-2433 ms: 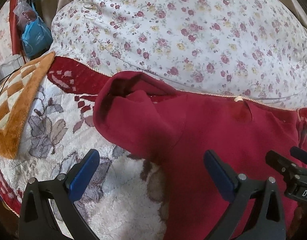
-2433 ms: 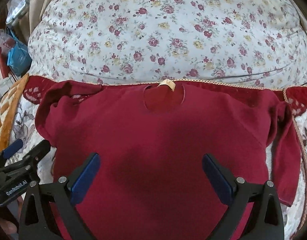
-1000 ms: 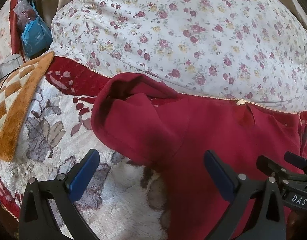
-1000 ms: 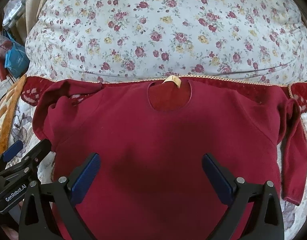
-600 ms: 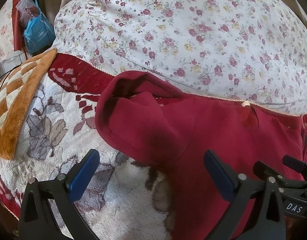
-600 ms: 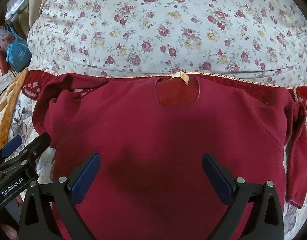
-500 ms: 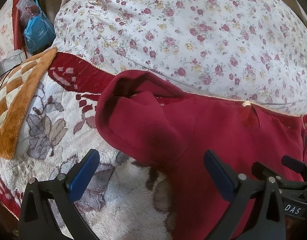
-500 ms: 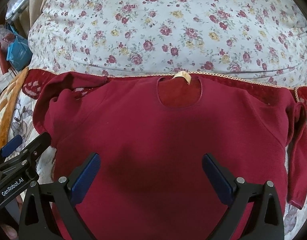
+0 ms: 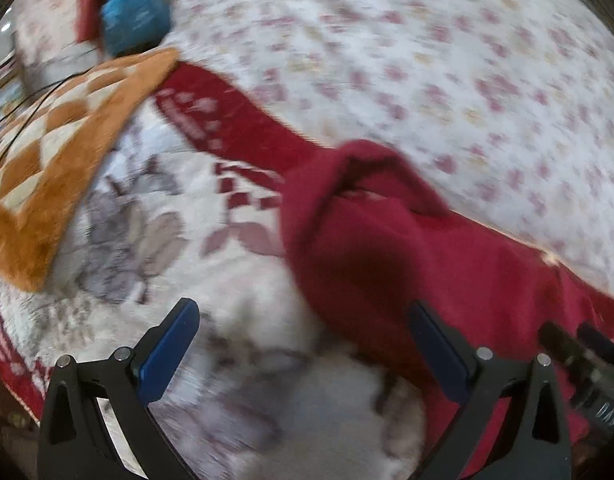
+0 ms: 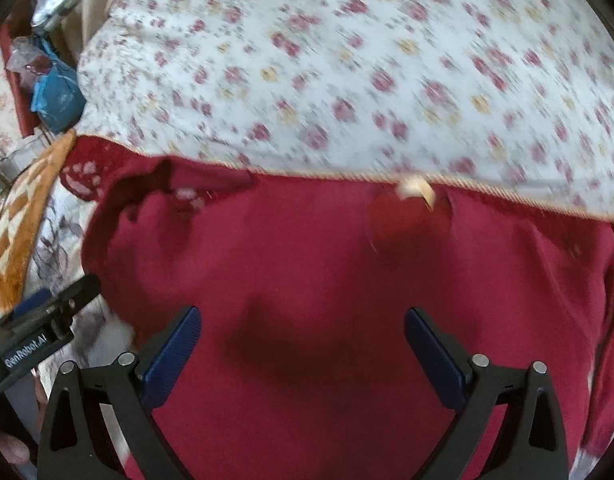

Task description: Fold small clothes

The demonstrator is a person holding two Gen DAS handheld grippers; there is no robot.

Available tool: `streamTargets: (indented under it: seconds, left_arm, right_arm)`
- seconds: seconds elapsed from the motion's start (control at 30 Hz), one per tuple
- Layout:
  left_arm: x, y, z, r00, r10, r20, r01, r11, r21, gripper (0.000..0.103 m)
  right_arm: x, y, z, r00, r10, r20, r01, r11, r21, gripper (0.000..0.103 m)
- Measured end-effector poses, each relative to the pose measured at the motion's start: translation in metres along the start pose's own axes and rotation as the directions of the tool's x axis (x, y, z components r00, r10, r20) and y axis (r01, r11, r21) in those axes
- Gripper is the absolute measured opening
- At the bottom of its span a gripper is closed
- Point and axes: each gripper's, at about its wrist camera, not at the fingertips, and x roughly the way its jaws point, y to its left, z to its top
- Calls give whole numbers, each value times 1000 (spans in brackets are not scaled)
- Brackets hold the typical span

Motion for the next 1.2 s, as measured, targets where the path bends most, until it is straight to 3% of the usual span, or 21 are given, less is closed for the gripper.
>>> streamTargets:
  seconds: [0.13, 0.27, 0.47, 0.5, 0.53, 0.57, 0.6, 0.67, 0.8, 0.97, 1.13, 1.2]
  left_arm:
    - [25, 19, 9, 997, 62, -52, -64, 997, -43, 103]
    - [46, 28, 10, 988, 105, -116, -111, 993, -45, 103]
    - [53, 29, 14, 987, 107, -123, -110, 994, -17, 103]
    - [54, 29, 15, 986, 109, -127, -112, 994, -16, 103]
    - [54, 29, 16, 986, 106, -130, -109, 994, -20, 103]
    - [55, 30, 17, 986, 103, -132, -107, 994, -22, 103]
    - [55, 30, 17, 986, 103, -133, -107, 994, -21, 103]
    - [56, 29, 18, 985, 107, -133, -109, 994, -13, 103]
    - [47, 32, 24, 988, 131, -80, -133, 991, -25, 103]
    - [13, 31, 27, 994, 106, 30, -104, 993, -47, 103]
    - [-22, 20, 20, 994, -3, 108, 4, 1000, -7, 103]
    - [-30, 12, 13, 991, -5, 130, 1, 999, 34, 103]
  right_arm:
    - [28, 21, 36, 1000, -5, 30, 7, 997, -71, 90]
    - [68, 43, 59, 998, -43, 38, 49, 984, -169, 90]
    - [128, 82, 80, 994, -97, 47, 107, 930, -351, 88]
    - [137, 89, 83, 993, -112, 41, 120, 915, -385, 77]
    - [148, 95, 85, 991, -130, 36, 133, 899, -418, 54]
    - [154, 96, 87, 991, -128, 26, 127, 896, -426, 41]
    - [160, 96, 89, 993, -118, 7, 110, 900, -422, 20]
    - [164, 94, 94, 994, -109, 1, 100, 915, -390, 11]
    - [126, 78, 104, 997, -42, 71, 61, 953, -296, 10]
    - [28, 30, 103, 977, 5, 215, 36, 982, -183, 9]
    - [-62, -29, 70, 940, -70, 333, 121, 984, -134, 9]
    - [-92, -55, 50, 924, -127, 361, 181, 976, -122, 9]
